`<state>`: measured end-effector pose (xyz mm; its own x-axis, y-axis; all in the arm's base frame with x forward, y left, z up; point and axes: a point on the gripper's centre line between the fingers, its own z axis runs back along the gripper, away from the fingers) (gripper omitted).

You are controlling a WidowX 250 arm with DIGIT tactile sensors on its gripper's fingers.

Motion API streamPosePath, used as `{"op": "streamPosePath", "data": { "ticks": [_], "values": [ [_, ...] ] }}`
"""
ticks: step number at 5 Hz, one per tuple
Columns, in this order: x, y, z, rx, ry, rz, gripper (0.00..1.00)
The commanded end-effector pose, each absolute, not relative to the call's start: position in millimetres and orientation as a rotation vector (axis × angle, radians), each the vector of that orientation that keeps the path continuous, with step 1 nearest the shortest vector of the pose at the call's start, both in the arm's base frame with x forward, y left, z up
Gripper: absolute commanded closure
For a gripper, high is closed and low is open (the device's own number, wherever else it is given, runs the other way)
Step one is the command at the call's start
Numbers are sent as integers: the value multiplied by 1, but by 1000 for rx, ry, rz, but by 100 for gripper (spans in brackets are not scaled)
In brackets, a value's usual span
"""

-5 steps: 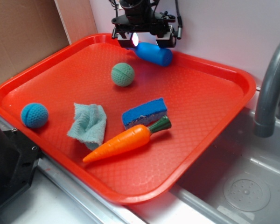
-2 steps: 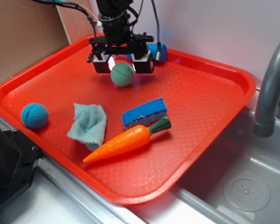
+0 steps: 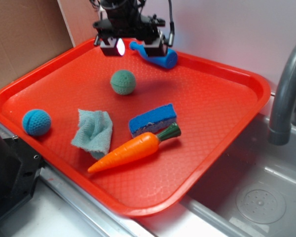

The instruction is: Grab the blue bottle.

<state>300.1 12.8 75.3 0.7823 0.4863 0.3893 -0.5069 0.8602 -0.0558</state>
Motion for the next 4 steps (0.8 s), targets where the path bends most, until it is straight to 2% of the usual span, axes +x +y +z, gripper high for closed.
{"op": "streamPosePath", "data": {
  "ticks": [1, 2, 4],
  "values": [
    [332, 43, 91, 97, -478, 521, 0],
    [341, 46, 84, 101, -483, 553, 0],
    [359, 45, 65, 105, -443, 522, 0]
  ]
}}
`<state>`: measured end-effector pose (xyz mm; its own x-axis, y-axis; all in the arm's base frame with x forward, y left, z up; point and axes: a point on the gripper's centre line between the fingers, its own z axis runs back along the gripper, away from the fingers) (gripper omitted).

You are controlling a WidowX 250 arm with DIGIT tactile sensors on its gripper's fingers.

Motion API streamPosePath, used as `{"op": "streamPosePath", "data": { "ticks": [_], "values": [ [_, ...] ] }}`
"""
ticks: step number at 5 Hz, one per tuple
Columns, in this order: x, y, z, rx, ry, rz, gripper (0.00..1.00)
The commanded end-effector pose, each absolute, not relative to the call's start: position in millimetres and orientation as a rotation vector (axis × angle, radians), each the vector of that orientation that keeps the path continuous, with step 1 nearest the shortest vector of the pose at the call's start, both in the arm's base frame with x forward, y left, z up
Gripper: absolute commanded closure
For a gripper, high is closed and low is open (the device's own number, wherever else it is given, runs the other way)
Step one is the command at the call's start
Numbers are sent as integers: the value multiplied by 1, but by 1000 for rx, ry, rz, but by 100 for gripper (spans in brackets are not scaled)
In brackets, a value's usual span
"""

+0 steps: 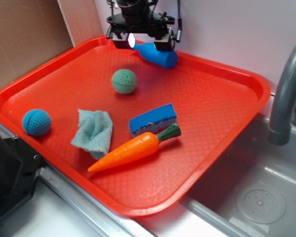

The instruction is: Grab the blue bottle.

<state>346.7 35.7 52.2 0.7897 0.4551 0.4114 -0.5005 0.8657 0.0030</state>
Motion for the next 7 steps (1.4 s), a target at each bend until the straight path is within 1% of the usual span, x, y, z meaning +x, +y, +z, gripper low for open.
{"op": "streamPosePath", "data": {
  "ticks": [1, 2, 3, 4, 5, 6, 7],
  "values": [
    [361, 45, 62, 104, -444, 532, 0],
    [360, 48, 56, 107, -421, 544, 0],
    [356, 53, 46, 102, -403, 575, 0],
    [353, 55, 38, 98, -361, 576, 0],
    [346, 52, 38, 30, -262, 564, 100],
    [329, 46, 54, -42, -143, 543, 100],
    [310, 37, 94, -62, -118, 492, 100]
  ]
}}
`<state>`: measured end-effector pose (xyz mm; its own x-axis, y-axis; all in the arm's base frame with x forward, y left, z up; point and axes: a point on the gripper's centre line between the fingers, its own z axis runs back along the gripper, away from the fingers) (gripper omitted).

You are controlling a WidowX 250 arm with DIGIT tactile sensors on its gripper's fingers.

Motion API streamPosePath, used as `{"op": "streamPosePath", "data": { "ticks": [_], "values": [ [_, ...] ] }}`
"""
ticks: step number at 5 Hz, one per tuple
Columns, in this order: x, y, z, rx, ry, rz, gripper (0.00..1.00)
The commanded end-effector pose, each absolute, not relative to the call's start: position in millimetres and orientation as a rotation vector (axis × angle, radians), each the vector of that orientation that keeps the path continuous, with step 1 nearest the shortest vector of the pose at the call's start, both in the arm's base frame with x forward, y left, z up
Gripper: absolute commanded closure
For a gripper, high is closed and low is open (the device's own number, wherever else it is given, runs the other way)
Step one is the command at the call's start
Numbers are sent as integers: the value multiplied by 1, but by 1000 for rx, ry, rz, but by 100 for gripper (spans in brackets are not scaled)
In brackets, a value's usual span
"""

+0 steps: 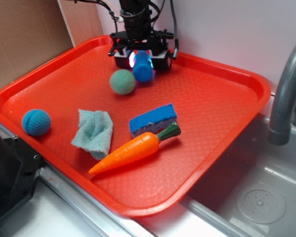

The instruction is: Grab the blue bottle.

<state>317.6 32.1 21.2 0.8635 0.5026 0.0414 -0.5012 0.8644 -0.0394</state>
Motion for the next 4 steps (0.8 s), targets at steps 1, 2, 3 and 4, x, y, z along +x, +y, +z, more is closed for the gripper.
{"op": "streamPosePath", "data": {
  "ticks": [1, 2, 3, 4],
  "values": [
    [292, 27, 138, -14, -93, 355, 100],
    [270, 23, 177, 68, -153, 193, 100],
    [248, 39, 196, 34, -213, 122, 100],
    [224, 62, 217, 28, -247, 130, 100]
  ]
}}
